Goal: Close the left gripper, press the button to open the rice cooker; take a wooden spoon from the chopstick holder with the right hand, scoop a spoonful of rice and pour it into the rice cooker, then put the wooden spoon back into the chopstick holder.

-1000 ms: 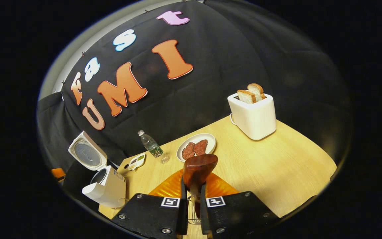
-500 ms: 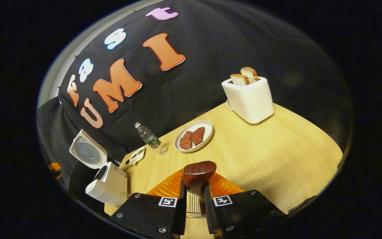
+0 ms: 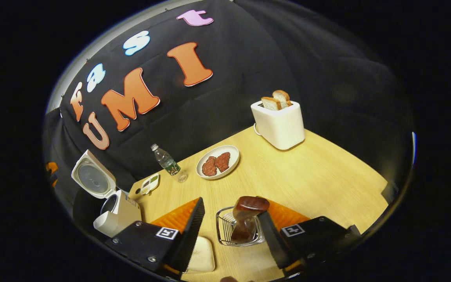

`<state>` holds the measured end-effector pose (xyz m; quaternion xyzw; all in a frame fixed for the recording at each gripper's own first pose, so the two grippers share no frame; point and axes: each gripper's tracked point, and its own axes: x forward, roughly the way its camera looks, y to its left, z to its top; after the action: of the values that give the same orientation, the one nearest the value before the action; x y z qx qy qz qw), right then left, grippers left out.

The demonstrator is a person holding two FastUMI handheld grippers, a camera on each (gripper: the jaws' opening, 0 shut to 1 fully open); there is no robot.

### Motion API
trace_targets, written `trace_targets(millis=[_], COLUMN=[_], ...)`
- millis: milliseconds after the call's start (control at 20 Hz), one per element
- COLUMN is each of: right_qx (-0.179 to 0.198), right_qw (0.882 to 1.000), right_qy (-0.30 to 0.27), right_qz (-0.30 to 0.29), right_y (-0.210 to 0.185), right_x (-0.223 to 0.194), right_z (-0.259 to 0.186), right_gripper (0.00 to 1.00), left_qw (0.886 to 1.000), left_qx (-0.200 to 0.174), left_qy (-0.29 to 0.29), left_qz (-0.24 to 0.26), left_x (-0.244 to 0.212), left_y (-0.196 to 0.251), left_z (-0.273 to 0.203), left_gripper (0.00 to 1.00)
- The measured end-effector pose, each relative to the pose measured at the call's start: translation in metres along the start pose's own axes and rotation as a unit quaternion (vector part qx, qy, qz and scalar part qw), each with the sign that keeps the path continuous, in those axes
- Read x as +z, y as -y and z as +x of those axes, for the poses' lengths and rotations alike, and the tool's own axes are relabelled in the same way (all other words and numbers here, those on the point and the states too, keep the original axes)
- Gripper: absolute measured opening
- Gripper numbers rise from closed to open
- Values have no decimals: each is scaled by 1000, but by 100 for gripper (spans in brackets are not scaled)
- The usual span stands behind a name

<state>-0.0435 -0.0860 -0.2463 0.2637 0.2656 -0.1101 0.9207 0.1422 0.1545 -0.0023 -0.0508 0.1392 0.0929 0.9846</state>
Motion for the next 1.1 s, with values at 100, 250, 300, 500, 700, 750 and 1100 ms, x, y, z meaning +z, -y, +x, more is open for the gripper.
trace_targets(millis=[100, 250, 300, 500, 700, 750, 1100], right_qx=[-24, -42, -42, -49, -48, -43, -6], right_qw=[999, 998, 998, 995, 990, 989, 978], right_qy=[20, 46, 52, 82, 115, 123, 187], right_qz=[-13, -16, -16, -30, -70, -76, -89], right_y=[5, 9, 7, -5, -32, -41, -70], right_x=[11, 31, 39, 70, 99, 106, 146], right_z=[-8, -23, -29, -48, -67, -72, -108], right_gripper=[93, 95, 94, 95, 95, 95, 95], left_qw=[1000, 1000, 1000, 997, 994, 993, 973], left_qx=[-7, -15, -16, -4, -9, -15, 0], left_qy=[2, 1, -2, -33, -78, -94, -231], left_qz=[-10, -11, -14, -71, -80, -75, -18], left_x=[18, 37, 41, 53, 51, 45, -30], left_y=[-3, -6, -8, -29, -33, -27, -3], left_z=[19, 45, 56, 100, 159, 175, 237], left_gripper=[94, 95, 95, 95, 100, 99, 99])
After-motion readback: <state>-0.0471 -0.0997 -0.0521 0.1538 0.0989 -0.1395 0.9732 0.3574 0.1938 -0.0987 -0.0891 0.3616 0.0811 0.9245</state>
